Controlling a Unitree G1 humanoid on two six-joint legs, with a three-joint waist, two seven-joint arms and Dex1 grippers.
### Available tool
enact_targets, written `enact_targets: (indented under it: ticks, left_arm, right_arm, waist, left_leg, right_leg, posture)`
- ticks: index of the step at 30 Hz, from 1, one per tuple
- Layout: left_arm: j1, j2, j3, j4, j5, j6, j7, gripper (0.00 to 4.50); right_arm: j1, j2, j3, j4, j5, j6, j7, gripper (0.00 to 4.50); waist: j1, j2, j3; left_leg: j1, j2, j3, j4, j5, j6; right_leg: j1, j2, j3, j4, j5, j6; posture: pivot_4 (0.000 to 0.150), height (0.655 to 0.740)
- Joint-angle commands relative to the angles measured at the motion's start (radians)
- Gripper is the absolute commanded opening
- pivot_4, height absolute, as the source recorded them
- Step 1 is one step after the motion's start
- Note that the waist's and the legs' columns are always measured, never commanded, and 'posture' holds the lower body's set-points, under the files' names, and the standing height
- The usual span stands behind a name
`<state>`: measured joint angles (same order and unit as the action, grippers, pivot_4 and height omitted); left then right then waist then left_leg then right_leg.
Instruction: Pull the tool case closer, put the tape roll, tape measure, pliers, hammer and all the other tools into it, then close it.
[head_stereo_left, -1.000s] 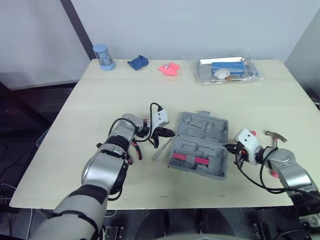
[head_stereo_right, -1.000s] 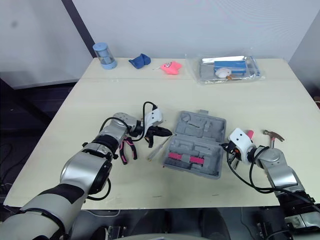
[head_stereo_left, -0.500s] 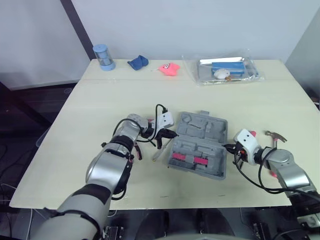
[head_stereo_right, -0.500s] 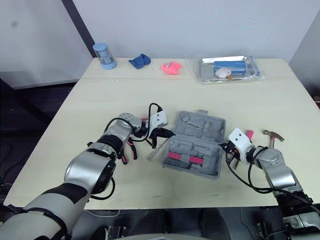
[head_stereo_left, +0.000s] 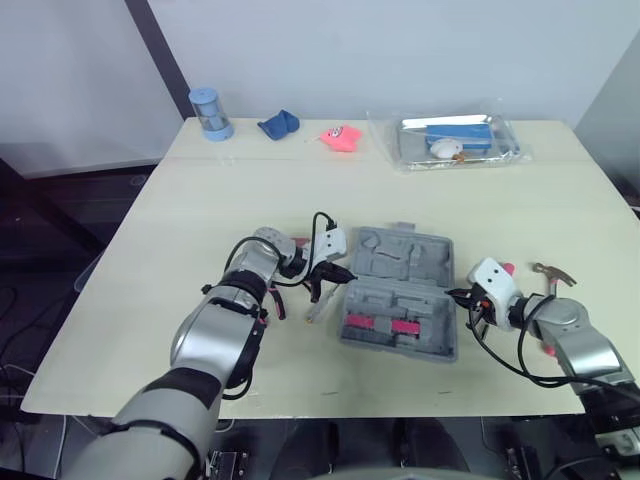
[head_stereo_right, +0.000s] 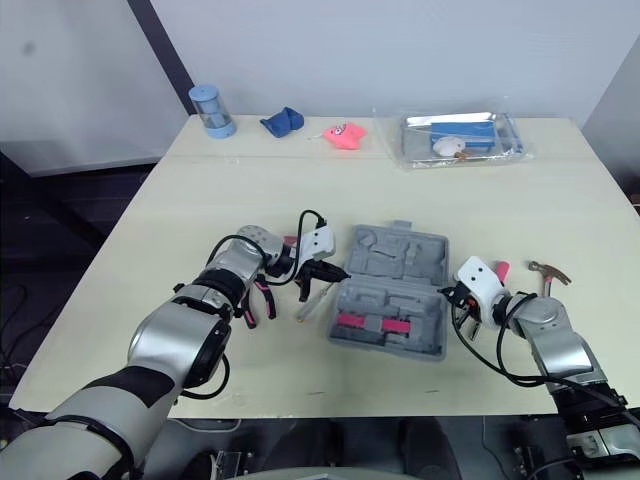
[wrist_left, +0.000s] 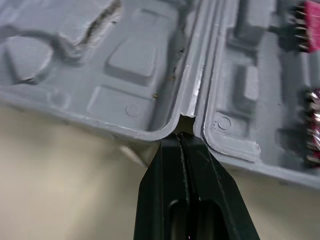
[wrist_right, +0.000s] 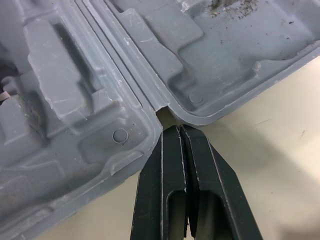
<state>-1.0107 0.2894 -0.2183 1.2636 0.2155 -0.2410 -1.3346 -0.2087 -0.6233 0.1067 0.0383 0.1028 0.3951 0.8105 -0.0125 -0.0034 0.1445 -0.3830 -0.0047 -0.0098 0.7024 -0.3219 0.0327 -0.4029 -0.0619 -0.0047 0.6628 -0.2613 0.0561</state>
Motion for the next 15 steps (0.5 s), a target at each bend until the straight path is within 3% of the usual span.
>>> enact_targets:
  ticks: [1,6,15]
  left_arm:
    - [0.023,-0.029,-0.028,-0.070,-0.008,0.011,-0.089,0.00]
    - [0.096,-0.005,-0.062,-0.208,-0.012,0.085,-0.165,0.00]
    - [0.293,0.082,-0.090,-0.616,-0.052,0.295,-0.204,0.00]
  right_arm:
    - [0.010,-0.001,0.004,-0.078,0.036,0.004,0.043,0.06]
    - [0.058,-0.030,0.003,-0.144,0.060,0.048,0.085,0.06]
    - [0.122,-0.036,0.010,-0.259,0.086,0.123,0.092,0.06]
  waist:
    - [0.000,0.000,0.000]
    - [-0.001,0.000,0.000]
    - [-0.002,0.000,0.000]
  left_leg:
    - [0.000,0.000,0.000,0.000,0.000,0.000]
    - [0.000,0.000,0.000,0.000,0.000,0.000]
    - [0.001,0.001,-0.001,0.000,0.000,0.000]
  right_leg:
    - [0.000,0.000,0.000,0.000,0.000,0.000]
    - [0.000,0.000,0.000,0.000,0.000,0.000]
    - [0.000,0.000,0.001,0.001,0.000,0.000]
  posture:
    - [0.150,0.7400]
    - [0.150,0.7400]
    - [0.150,0.7400]
